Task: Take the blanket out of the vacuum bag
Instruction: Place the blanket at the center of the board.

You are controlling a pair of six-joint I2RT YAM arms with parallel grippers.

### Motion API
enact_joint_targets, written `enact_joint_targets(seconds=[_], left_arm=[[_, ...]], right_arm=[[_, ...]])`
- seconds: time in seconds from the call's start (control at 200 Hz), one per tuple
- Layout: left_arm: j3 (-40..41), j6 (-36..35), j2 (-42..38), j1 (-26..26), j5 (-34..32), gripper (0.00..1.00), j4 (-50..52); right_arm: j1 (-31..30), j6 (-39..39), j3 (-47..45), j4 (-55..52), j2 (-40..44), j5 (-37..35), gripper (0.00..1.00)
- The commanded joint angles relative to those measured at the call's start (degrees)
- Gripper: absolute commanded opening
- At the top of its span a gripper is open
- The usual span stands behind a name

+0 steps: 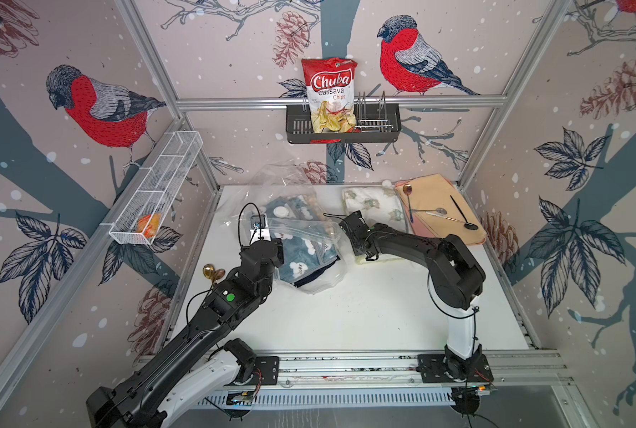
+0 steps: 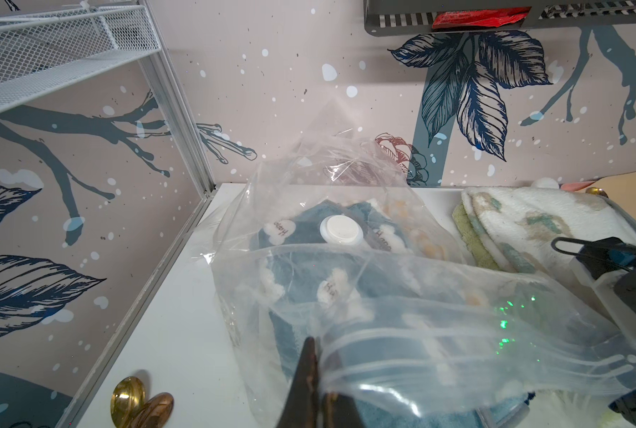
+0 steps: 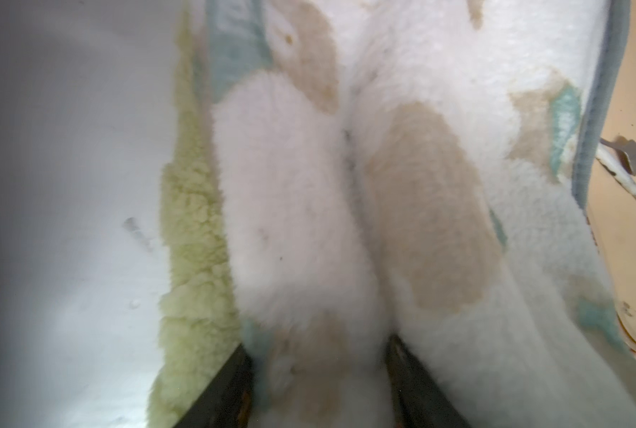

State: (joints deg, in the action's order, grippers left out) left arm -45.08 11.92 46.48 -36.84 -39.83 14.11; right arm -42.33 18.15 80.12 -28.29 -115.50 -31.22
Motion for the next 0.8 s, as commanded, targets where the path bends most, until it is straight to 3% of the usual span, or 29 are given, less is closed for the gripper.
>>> enact_joint_targets(seconds=[0.0, 0.215, 0.415, 0.61, 0.795], left_arm=[[0.09, 0.04, -0.32, 0.1, -0.38, 0.0, -3.37], [0.17, -0.08, -0.51, 0.1, -0.59, 0.0, -3.39], [0.08, -0.2, 0.08, 0.1, -0.23, 0.0, -3.41], [0.13, -0.32, 0.3, 0.1, 0.21, 0.0, -3.49], [-0.02, -0.4, 0.51, 0.1, 0.7, 0.0, -3.57]], right_arm=[[0.48, -0.99, -0.04, 1.48, -0.56, -2.58, 0.48], [2.24, -1.92, -1.42, 3.54, 1.52, 0.14, 0.15], [2.71, -2.62, -4.36, 6.7, 7.58, 6.04, 0.01], [5.04, -2.5, -7.49, 10.66, 13.47, 17.15, 0.0], [6.02, -1.88, -8.54, 11.83, 15.6, 18.14, 0.0]])
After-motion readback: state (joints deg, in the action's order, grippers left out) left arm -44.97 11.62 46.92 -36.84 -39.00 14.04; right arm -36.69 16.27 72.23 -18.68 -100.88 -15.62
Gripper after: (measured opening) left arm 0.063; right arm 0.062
